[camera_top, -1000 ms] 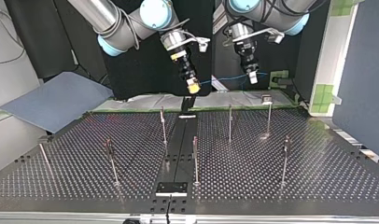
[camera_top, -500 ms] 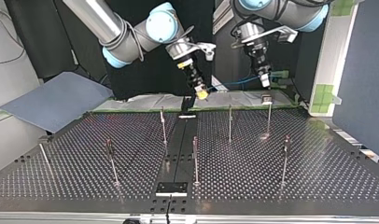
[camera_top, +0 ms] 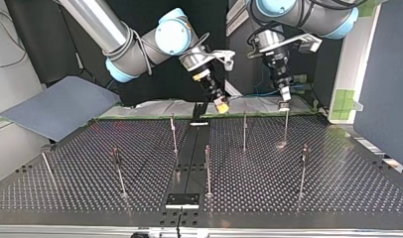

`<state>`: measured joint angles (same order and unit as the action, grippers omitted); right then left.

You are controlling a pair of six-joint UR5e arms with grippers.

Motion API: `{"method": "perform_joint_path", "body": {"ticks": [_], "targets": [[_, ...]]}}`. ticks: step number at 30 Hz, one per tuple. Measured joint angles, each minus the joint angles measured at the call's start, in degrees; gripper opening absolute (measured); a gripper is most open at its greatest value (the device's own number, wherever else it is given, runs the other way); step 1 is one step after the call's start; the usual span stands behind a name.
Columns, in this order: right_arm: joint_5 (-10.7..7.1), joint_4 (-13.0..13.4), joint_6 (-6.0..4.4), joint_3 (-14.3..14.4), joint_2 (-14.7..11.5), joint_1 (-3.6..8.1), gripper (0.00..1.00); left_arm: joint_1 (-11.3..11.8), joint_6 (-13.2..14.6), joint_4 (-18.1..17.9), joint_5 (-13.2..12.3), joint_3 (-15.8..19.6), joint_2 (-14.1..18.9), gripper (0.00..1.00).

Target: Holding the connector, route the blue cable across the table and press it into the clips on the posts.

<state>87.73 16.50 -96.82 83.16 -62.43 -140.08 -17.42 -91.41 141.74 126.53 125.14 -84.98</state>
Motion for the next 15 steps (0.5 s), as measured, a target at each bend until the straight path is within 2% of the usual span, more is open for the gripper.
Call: {"method": "perform_joint_path", "body": {"ticks": [3, 8, 15], "targets": [[-0.52, -1.4, -0.37, -1.4, 0.7, 0.15, 0.0, 0.5, -0.2, 1.1, 0.0, -1.4, 0.5, 0.0], [-1.18, -3.6, -0.28, -3.6, 2.5, 0.19, 0.0, 1.3, -0.3, 2.9, -0.2, -3.3, 0.9, 0.0], [-2.41, -6.9, -0.31, -6.9, 3.2, 0.09, 0.0, 2.4, -0.4, 5.0, -2.3, -4.8, 0.9, 0.0]]}}
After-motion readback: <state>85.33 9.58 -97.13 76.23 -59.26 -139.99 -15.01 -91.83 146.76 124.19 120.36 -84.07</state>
